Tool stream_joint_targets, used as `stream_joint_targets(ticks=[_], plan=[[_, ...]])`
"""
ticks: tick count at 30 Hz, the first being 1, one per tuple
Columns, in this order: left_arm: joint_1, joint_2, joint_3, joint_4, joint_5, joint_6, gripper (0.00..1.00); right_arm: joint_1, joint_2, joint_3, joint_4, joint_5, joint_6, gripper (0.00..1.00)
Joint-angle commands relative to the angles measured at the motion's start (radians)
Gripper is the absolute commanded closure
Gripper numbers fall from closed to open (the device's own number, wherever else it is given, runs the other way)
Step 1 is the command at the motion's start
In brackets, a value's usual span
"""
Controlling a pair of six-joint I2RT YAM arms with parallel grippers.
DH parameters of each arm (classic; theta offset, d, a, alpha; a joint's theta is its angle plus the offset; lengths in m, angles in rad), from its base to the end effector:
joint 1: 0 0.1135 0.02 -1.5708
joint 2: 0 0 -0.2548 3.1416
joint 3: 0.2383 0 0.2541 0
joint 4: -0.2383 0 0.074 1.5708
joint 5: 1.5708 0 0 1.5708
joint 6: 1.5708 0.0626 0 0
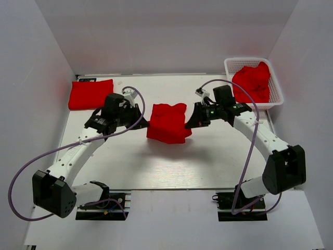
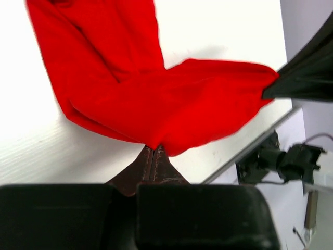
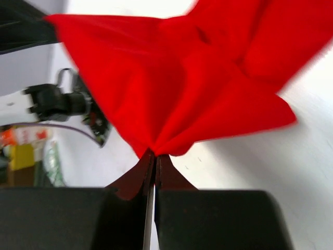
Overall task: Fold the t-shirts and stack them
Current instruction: Fold the long partially folded tshirt into a neat square
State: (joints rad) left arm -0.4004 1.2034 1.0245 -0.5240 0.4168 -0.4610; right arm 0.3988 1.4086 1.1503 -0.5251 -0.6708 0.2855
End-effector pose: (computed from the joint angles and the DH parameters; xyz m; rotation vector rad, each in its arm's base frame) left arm 0.2501 -0.1334 0.2815 0.1598 2.3676 -0.9108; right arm 0.2798 0.1601 0.2730 -0.4803 2.3642 1.1167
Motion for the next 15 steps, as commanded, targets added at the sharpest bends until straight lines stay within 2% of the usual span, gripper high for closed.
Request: stream_joint_targets(ticks=[1, 3, 5, 7, 9, 15], plan=[[0.009, -0.011, 0.045, -0.004, -0.082, -0.028, 1.0, -0.006, 0.029, 0.002, 0.238, -0.257, 0.055, 1.0], [0.009, -0.011, 0.045, -0.024, -0.134, -0.037, 1.0, -0.011, 0.05, -0.035, 0.385, -0.305, 0.11, 1.0], [0.009, -0.011, 0.054, -0.034, -0.159, -0.038, 1.0, -0.005, 0.069, -0.043, 0.421, -0.403, 0.142, 1.0], [0.009, -0.011, 0.054, -0.063, -0.197, -0.038, 1.0, -0.006, 0.067, -0.107, 0.574, -0.49, 0.229, 1.0], [0.009, -0.011, 0.054, -0.077, -0.24, -0.05, 1.0, -0.012, 0.061, -0.181, 0.687, -0.515, 0.276, 1.0], [0.009, -0.067, 0.026, -0.12, -0.361, -0.097, 1.0, -0.038, 0.09, -0.238, 0.598, -0.478, 0.221, 1.0]])
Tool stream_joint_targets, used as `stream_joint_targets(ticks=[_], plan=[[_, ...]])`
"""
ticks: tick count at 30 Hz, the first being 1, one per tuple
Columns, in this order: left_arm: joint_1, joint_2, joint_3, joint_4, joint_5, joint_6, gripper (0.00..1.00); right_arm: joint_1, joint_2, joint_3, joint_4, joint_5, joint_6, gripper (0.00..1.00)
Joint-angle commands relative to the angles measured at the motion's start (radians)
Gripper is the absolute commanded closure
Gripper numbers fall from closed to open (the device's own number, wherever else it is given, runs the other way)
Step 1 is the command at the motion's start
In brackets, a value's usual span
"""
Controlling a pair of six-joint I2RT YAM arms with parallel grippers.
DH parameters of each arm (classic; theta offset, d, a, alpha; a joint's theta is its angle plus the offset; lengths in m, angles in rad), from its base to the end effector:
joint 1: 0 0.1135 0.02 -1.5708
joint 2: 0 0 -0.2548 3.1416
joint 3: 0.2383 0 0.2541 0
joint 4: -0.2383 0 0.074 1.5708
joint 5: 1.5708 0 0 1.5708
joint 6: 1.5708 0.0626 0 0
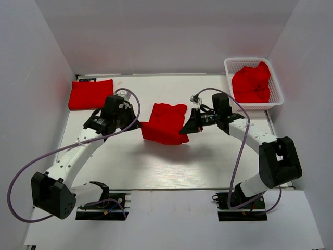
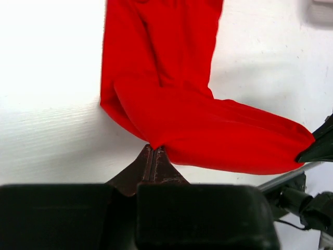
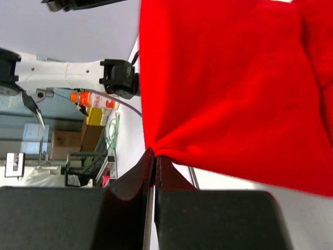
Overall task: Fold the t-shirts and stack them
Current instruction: Fold the long partially folded tshirt into a neat square
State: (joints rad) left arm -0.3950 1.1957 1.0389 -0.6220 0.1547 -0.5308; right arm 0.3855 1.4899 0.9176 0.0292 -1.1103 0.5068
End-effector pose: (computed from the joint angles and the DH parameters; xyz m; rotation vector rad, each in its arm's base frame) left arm 0.2516 -0.1153 0.2758 -0.0862 2.4267 -0.6214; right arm 0.2816 0.1748 0.2315 -0.6044 2.1332 1.6805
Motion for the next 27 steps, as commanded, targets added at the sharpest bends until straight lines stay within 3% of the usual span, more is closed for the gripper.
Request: stream_joint_targets(ticks=[1, 7, 16, 27], plan=[[0.013, -0.059, 0.012, -0.022, -0.109, -0.028, 1.0, -0.027, 0.013, -0.005, 0.038, -0.03, -0.004, 1.0], [0.013, 0.022, 0.024, 0.047, -0.153, -0.028, 1.0, -0.065, 0.098, 0.064, 0.06, 0.033, 0.027, 1.0], [0.041, 0.267, 0.231, 0.119, -0.231, 0.02, 1.0, -0.123, 0.297, 0.227, 0.153, 0.004, 0.108, 1.0], [0.114, 0.651, 0.498, 0.211, -0.138, 0.098, 1.0, -0.181, 0.562, 0.44, 0.32, -0.011, 0.205, 1.0]])
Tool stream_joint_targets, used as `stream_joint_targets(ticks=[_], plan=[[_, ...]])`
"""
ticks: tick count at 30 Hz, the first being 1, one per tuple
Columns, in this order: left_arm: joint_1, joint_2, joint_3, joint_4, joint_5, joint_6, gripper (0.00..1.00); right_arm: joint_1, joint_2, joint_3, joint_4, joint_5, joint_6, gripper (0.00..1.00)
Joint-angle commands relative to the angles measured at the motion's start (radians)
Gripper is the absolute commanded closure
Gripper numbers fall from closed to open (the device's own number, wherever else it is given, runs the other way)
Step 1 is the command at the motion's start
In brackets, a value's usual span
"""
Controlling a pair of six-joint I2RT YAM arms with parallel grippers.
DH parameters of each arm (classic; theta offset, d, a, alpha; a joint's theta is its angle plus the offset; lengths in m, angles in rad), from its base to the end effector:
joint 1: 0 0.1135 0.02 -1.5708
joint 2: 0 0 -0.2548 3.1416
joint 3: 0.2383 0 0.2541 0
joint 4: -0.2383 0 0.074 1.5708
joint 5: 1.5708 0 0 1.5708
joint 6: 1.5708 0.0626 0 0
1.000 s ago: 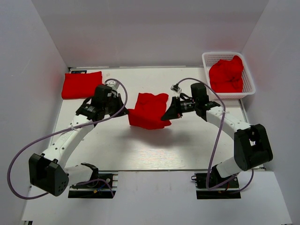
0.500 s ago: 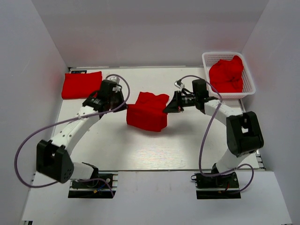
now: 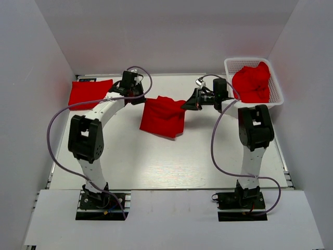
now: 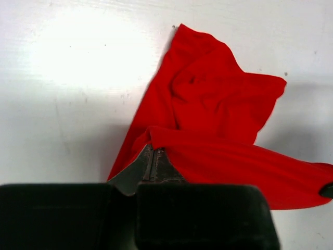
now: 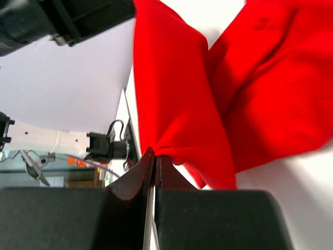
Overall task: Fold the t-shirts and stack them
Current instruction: Fold the long partially folded tshirt into a neat square
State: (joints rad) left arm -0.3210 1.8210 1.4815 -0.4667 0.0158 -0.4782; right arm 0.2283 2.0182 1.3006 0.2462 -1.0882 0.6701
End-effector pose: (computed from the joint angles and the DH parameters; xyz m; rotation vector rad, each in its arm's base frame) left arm 0.4081 -0.1368 0.2361 -0.1819 2.4071 -0.3952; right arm 0.4234 0.1553 0.1792 -0.2890 2.1428 1.6443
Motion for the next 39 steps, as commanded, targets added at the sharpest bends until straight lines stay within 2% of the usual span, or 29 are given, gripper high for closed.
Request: stream_joint_targets(ticks=[1, 5, 7, 8, 9, 10, 11, 12, 13, 14, 15, 16, 17, 18, 20, 22, 24, 29, 35, 39], plan=[[0.051, 0.078, 0.083, 0.071, 0.018, 0.058, 1.0, -0.027, 0.059, 0.066, 0.114, -0.029, 0.055, 1.0], [0.072, 0.222, 0.184, 0.118, 0.096, 0.069, 1.0, -0.046, 0.154, 0.184, 0.148, -0.024, 0.053, 1.0], [0.073, 0.28, 0.261, 0.14, 0.14, 0.069, 0.96, -0.053, 0.242, 0.227, 0.146, -0.015, 0.042, 0.79], [0.083, 0.309, 0.288, 0.14, 0.156, 0.081, 0.85, -0.055, 0.269, 0.326, 0.146, 0.019, 0.03, 0.68], [0.092, 0.36, 0.319, 0.14, 0.156, 0.081, 0.8, -0.064, 0.33, 0.383, 0.145, 0.031, 0.028, 0.59], [0.092, 0.385, 0.391, 0.128, 0.156, 0.081, 0.75, -0.07, 0.402, 0.449, 0.026, 0.04, 0.019, 0.1], [0.102, 0.405, 0.426, 0.116, 0.165, 0.09, 0.39, -0.072, 0.457, 0.665, -0.026, 0.027, -0.012, 0.1], [0.111, 0.422, 0.5, 0.096, 0.174, 0.09, 0.13, -0.073, 0.473, 0.722, -0.13, 0.033, -0.053, 0.1], [0.111, 0.435, 0.528, 0.076, 0.183, 0.099, 0.0, -0.073, 0.481, 0.764, -0.225, 0.077, -0.081, 0.1], [0.111, 0.446, 0.543, 0.063, 0.22, 0.124, 0.0, -0.07, 0.456, 0.817, -0.27, 0.099, -0.108, 0.1], [0.12, 0.446, 0.553, 0.048, 0.242, 0.133, 0.0, -0.066, 0.433, 0.809, -0.338, 0.199, -0.206, 0.1], [0.12, 0.434, 0.543, 0.048, 0.253, 0.144, 0.0, -0.067, 0.378, 0.793, -0.394, 0.242, -0.236, 0.1], [0.12, 0.405, 0.522, 0.048, 0.253, 0.144, 0.0, -0.066, 0.319, 0.716, -0.439, 0.285, -0.263, 0.1], [0.12, 0.387, 0.466, 0.06, 0.263, 0.156, 0.0, -0.058, 0.286, 0.685, -0.456, 0.404, -0.336, 0.1], [0.12, 0.348, 0.4, 0.1, 0.282, 0.173, 0.0, -0.049, 0.191, 0.579, -0.527, 0.47, -0.383, 0.1], [0.12, 0.304, 0.329, 0.1, 0.291, 0.216, 0.0, -0.031, 0.163, 0.542, -0.57, 0.536, -0.429, 0.1], [0.109, 0.294, 0.292, 0.1, 0.291, 0.263, 0.0, -0.023, 0.12, 0.476, -0.634, 0.542, -0.469, 0.1], [0.1, 0.284, 0.251, 0.043, 0.266, 0.309, 0.0, 0.023, 0.048, 0.345, -0.639, 0.534, -0.512, 0.1], [0.1, 0.253, 0.191, 0.092, 0.312, 0.309, 0.0, 0.08, 0.077, 0.399, -0.633, 0.441, -0.527, 0.1], [0.1, 0.228, 0.168, 0.195, 0.439, 0.308, 0.15, 0.105, 0.105, 0.428, -0.538, 0.36, -0.475, 0.1]])
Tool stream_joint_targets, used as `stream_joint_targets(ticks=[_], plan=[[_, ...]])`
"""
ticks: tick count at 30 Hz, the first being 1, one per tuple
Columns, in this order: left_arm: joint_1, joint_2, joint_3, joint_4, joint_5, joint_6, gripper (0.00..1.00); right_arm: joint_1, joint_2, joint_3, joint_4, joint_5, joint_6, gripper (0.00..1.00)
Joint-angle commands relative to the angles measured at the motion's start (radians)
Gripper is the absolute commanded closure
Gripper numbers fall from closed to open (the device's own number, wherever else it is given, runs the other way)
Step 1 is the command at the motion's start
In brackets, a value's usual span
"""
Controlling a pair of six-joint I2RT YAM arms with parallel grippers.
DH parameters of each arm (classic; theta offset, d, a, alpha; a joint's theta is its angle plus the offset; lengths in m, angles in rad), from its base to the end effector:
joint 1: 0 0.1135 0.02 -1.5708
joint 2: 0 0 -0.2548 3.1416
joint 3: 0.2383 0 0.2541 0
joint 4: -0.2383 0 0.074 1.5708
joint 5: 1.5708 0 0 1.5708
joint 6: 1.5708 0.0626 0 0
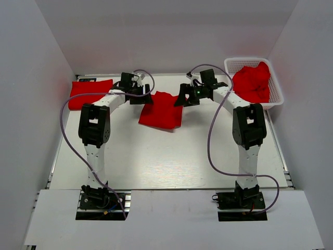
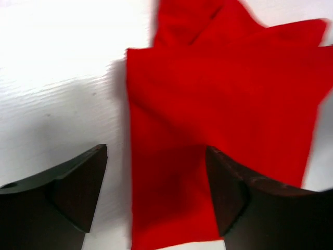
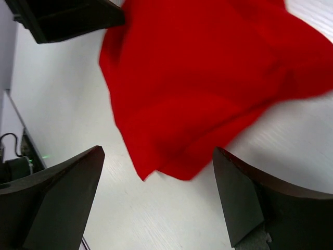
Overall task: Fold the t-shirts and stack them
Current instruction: Fold the long partially folded tshirt into a neat square, then smooth out wrinkles on the folded tshirt
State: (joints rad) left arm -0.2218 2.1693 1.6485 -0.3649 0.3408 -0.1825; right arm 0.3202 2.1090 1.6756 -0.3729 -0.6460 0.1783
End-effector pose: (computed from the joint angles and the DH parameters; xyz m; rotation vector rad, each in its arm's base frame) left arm 0.4751 -0.1286 0.1502 0.2004 2.4702 -0.5941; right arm 0.4492 0.1886 0.1935 -0.4863 2.3423 1.0042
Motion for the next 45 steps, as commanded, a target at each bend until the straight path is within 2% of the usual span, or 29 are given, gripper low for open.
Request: stream_joint_targets(ticks=[1, 7, 11, 16, 23, 27, 33, 35, 36, 37, 38, 42, 44, 45], plan=[[0.001, -0.106, 0.01, 0.119, 0.133, -0.001, 0.19, 0.014, 0.022, 0.053, 0.113, -0.102, 0.054, 0.1], [0.001, 0.02, 0.115, 0.182, 0.271, -0.046, 0.22, 0.022, 0.077, 0.045, 0.274, -0.15, 0.162, 0.1], [0.001, 0.138, 0.21, 0.156, 0.294, -0.06, 0.23, 0.011, 0.15, 0.061, 0.425, -0.181, 0.256, 0.1], [0.001, 0.25, 0.247, 0.165, 0.303, -0.069, 0.25, -0.009, 0.223, 0.062, 0.524, -0.1, 0.343, 0.1], [0.001, 0.287, 0.246, 0.165, 0.259, -0.069, 0.26, -0.079, 0.266, -0.137, 0.632, 0.014, 0.474, 0.1], [0.001, 0.296, 0.226, 0.165, 0.259, -0.078, 0.26, -0.113, 0.292, -0.168, 0.632, -0.02, 0.5, 0.1], [0.001, 0.239, 0.183, 0.19, 0.293, -0.078, 0.26, -0.106, 0.306, -0.059, 0.485, -0.084, 0.362, 0.1], [0.001, 0.204, 0.183, 0.19, 0.293, -0.078, 0.16, -0.099, 0.254, -0.042, 0.447, -0.081, 0.278, 0.1], [0.001, 0.161, 0.183, 0.19, 0.284, -0.078, 0.03, -0.096, 0.237, -0.036, 0.422, -0.084, 0.259, 0.1], [0.001, 0.138, 0.183, 0.181, 0.27, -0.078, 0.0, -0.098, 0.176, -0.021, 0.386, -0.084, 0.235, 0.1], [0.001, 0.112, 0.183, 0.181, 0.27, -0.078, 0.0, -0.101, 0.149, -0.019, 0.373, -0.067, 0.177, 0.1], [0.001, -0.021, 0.172, 0.138, 0.182, -0.057, 0.0, -0.098, -0.067, -0.059, 0.29, -0.008, 0.11, 0.1], [-0.008, -0.086, 0.148, 0.068, 0.153, 0.004, 0.0, -0.099, -0.119, -0.115, 0.289, 0.035, 0.096, 0.1], [-0.019, -0.1, 0.136, 0.034, 0.109, 0.005, 0.0, -0.099, -0.206, -0.163, 0.289, 0.051, 0.089, 0.1]])
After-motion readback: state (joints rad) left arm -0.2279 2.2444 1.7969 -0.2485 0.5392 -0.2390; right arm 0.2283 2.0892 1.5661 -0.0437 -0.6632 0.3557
